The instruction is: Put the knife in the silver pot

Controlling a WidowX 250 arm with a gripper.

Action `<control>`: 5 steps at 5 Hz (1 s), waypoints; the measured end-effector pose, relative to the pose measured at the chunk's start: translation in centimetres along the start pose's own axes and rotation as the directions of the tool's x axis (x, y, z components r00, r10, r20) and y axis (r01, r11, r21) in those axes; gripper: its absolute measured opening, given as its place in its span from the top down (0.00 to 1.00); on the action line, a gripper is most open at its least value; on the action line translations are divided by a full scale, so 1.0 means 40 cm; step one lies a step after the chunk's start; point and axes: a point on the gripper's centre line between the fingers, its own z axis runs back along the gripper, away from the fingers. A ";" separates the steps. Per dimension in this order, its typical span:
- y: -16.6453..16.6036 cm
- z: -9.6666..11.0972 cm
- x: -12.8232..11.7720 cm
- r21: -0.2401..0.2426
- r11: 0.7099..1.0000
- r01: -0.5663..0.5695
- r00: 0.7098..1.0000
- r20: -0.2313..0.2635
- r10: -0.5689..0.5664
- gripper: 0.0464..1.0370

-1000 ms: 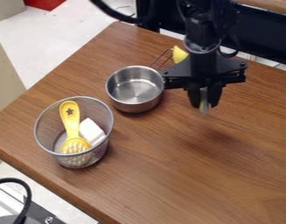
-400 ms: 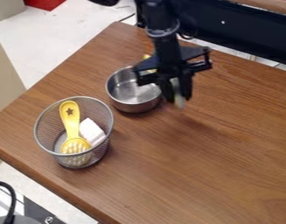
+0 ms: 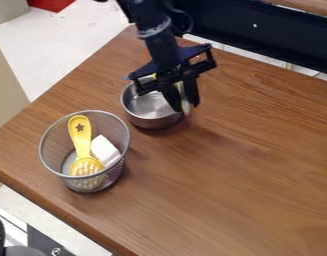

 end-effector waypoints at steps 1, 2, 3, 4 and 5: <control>0.009 0.005 0.000 -0.020 1.000 0.000 1.000 -0.018 0.000 0.82; 0.032 0.014 0.017 -0.022 0.999 -0.037 0.999 -0.006 0.037 0.82; 0.044 0.006 0.030 -0.009 0.998 -0.057 0.998 0.012 0.057 0.82; 0.063 0.002 0.035 0.006 0.996 -0.087 0.996 -0.001 0.087 0.82; 0.076 -0.011 0.047 0.026 0.993 -0.112 0.994 -0.002 0.112 0.77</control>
